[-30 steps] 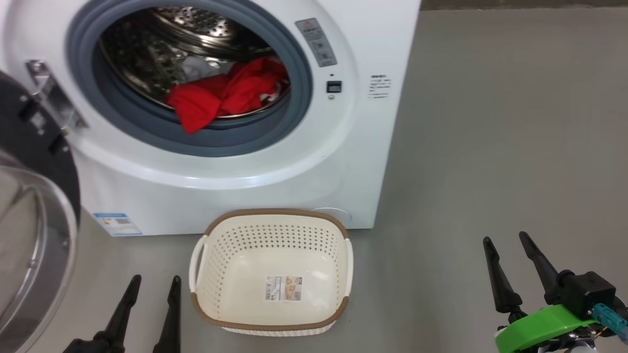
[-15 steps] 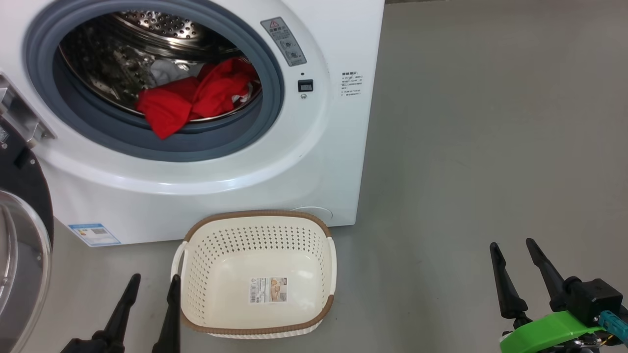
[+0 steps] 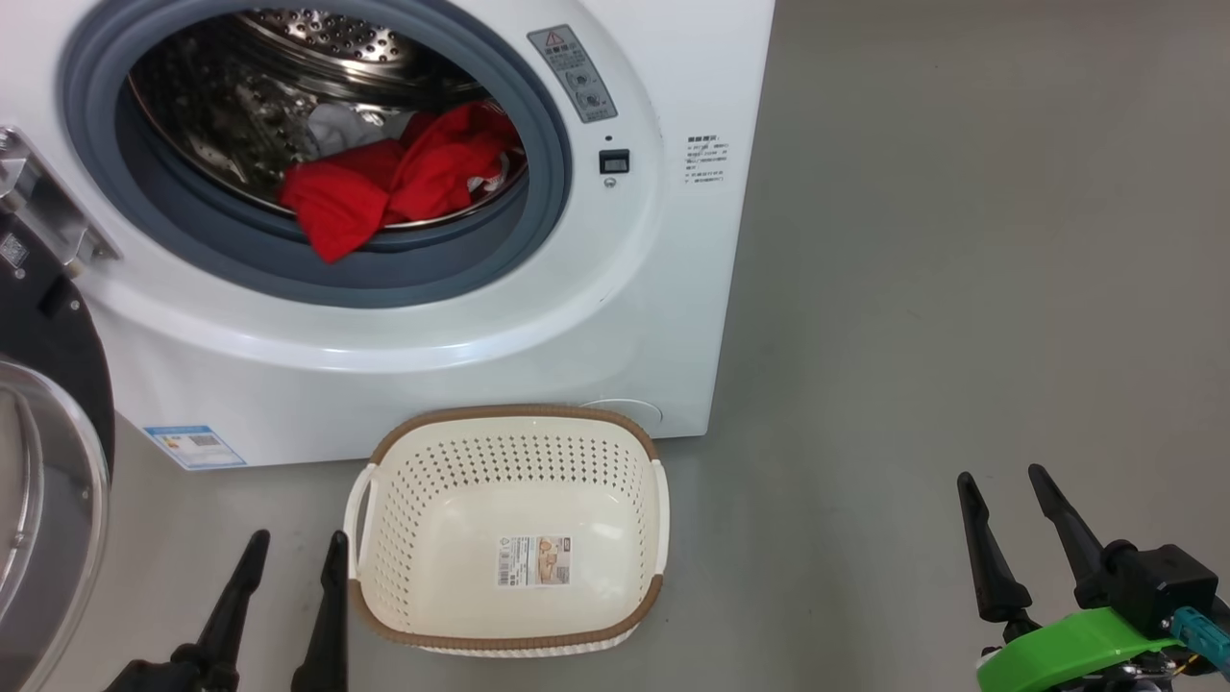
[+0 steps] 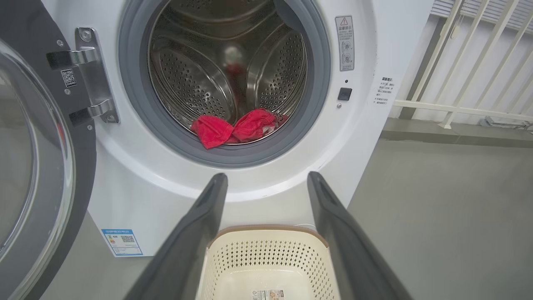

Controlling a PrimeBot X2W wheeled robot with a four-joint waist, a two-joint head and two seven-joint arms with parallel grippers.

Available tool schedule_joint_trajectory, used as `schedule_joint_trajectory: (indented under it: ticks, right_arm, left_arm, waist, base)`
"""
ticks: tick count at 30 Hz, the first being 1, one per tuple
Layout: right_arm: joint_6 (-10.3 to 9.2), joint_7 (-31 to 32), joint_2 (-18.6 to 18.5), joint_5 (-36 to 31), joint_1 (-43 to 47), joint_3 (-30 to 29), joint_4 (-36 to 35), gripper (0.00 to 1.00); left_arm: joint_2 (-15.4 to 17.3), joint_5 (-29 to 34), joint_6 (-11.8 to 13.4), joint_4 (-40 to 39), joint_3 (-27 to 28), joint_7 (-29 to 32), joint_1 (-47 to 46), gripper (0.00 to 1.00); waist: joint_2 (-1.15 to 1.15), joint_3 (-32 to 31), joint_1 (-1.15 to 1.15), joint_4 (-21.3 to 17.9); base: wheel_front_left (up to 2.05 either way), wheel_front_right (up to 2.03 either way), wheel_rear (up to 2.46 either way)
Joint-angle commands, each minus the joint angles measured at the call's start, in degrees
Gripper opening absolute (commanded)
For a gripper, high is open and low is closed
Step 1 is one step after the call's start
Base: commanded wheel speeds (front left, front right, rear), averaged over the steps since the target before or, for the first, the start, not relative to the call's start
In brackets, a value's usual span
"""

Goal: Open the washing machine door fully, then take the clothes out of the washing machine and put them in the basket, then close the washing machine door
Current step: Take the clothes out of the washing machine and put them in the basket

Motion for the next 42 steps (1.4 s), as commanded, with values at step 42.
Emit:
schedule_joint_trajectory:
  ticks: [42]
  right_arm:
    - [0.36, -0.52, -0.04, -0.42, -6.17, 3.37, -2.01, 1.0]
  left_arm:
    - [2.04, 0.13, -0.32, 8.25, -1.96, -0.29, -17.32, 1.0]
  waist:
    - [0.0, 10.16, 0.0, -1.75]
  base:
    - [0.4, -0.4, 0.0]
